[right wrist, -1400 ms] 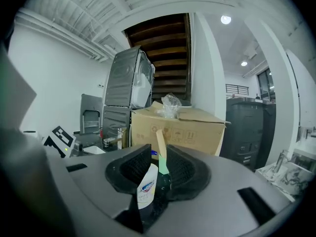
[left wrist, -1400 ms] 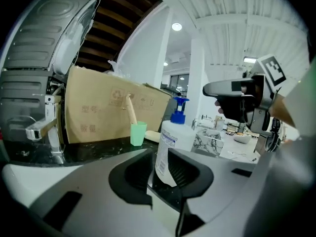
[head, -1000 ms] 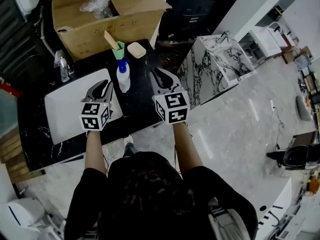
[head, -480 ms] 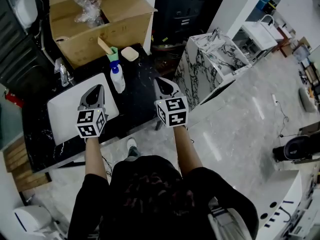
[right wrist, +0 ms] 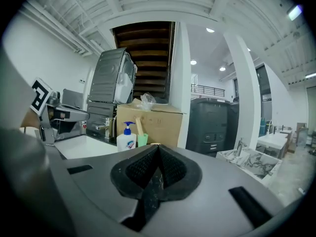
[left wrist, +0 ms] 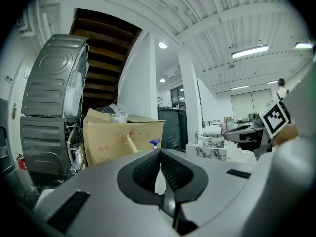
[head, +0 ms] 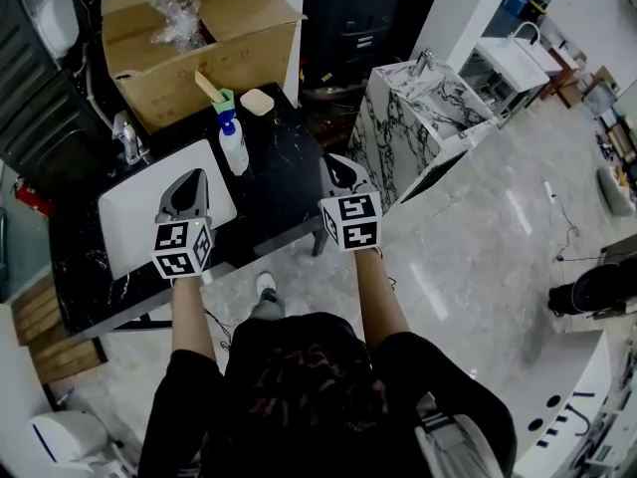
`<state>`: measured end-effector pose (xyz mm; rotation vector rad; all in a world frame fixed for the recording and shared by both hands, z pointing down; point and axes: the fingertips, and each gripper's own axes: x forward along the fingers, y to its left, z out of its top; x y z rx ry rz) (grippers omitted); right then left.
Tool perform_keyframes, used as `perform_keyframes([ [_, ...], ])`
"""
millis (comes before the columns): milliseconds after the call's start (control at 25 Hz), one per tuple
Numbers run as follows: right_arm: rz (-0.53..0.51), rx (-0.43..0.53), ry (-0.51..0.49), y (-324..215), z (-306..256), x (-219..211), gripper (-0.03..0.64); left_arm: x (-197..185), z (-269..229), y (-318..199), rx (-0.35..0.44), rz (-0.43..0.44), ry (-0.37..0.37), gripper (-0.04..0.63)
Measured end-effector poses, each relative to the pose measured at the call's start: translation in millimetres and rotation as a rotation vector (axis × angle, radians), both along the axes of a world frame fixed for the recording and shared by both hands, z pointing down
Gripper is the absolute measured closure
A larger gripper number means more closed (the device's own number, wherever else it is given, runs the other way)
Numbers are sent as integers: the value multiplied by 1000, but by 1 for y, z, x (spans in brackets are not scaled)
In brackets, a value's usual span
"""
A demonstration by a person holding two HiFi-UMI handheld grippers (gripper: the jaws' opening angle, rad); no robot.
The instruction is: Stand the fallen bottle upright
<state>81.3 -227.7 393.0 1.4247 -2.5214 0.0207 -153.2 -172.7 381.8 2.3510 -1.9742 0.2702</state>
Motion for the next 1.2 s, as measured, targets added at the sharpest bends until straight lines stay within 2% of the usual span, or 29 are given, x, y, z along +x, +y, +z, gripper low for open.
perform_keyframes([
  [280, 33, 16, 24, 14, -1, 15, 603, 10, -1, 13, 1, 1, 8, 580],
  [1200, 25, 5, 19, 18, 6, 20, 603, 18, -5, 13, 26, 14, 4, 581],
])
